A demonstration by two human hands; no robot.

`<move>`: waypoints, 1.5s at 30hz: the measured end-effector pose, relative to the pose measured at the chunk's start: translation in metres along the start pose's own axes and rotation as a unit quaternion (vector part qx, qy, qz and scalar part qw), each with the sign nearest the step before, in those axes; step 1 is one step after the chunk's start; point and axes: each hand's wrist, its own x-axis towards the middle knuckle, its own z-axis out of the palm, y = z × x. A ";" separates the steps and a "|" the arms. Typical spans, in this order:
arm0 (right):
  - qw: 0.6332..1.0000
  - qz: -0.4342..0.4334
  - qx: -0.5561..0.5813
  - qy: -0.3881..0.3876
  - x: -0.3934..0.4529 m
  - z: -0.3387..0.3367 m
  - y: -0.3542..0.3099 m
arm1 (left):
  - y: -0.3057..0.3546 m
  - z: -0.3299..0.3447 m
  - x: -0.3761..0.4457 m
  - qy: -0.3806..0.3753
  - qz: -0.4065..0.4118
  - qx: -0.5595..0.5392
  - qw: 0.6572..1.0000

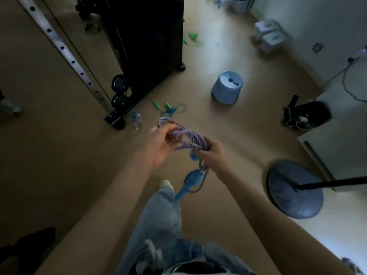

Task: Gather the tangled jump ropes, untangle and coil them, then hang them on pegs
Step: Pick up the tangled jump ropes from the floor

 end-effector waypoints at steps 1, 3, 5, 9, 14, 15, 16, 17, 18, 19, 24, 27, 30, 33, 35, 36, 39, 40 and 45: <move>1.000 0.019 0.006 -0.012 0.029 -0.008 -0.008 | 0.017 -0.004 0.026 0.013 -0.020 0.083 0.996; 0.997 0.060 0.048 -0.018 0.084 -0.023 -0.022 | 0.042 -0.010 0.073 0.023 -0.063 0.227 0.972; 0.991 0.098 0.088 -0.010 0.139 -0.029 -0.033 | 0.058 -0.013 0.124 0.012 -0.065 0.305 0.950; 0.985 0.154 0.069 0.020 0.256 -0.027 -0.028 | 0.073 0.004 0.246 -0.023 -0.028 0.450 0.892; 0.981 0.184 -0.053 -0.032 0.413 -0.013 0.020 | 0.091 0.016 0.423 0.018 -0.052 0.580 0.813; 0.979 0.190 -0.068 -0.043 0.444 -0.010 0.032 | 0.096 0.016 0.459 0.021 -0.058 0.590 0.805; 0.975 0.200 -0.084 -0.054 0.470 -0.005 0.046 | 0.097 0.015 0.493 0.023 -0.066 0.602 0.796; 0.971 0.210 -0.099 -0.061 0.497 0.000 0.060 | 0.097 0.014 0.529 0.025 -0.071 0.613 0.786; 0.968 0.215 -0.109 -0.067 0.525 0.008 0.077 | 0.094 0.012 0.566 0.026 -0.071 0.624 0.778; 0.966 0.219 -0.114 -0.071 0.551 0.016 0.097 | 0.088 0.008 0.604 0.027 -0.070 0.634 0.770; 0.966 0.228 -0.112 -0.049 0.669 0.077 0.229 | 0.012 -0.051 0.789 0.007 -0.061 0.739 0.671; 0.971 0.217 -0.096 -0.029 0.715 0.122 0.314 | -0.047 -0.103 0.883 -0.015 -0.067 0.804 0.591; 0.975 0.208 -0.074 -0.019 0.730 0.159 0.377 | -0.100 -0.147 0.940 -0.011 -0.114 0.821 0.560; 0.974 0.218 -0.062 -0.015 0.726 0.170 0.400 | -0.127 -0.164 0.955 0.018 -0.038 0.806 0.591; 0.969 0.239 -0.056 -0.024 0.715 0.164 0.389 | -0.115 -0.155 0.945 0.055 -0.027 0.740 0.670; 0.966 0.251 -0.048 -0.021 0.709 0.156 0.375 | -0.100 -0.144 0.936 0.076 -0.039 0.680 0.728; 0.965 0.259 -0.046 0.008 0.690 0.114 0.306 | -0.031 -0.083 0.881 0.123 -0.086 0.471 0.869; 0.967 0.246 -0.056 0.009 0.683 0.095 0.275 | -0.003 -0.057 0.853 0.104 -0.093 0.449 0.883; 0.980 0.172 -0.043 -0.090 0.648 -0.020 0.086 | 0.148 0.091 0.708 -0.141 -0.085 0.452 0.877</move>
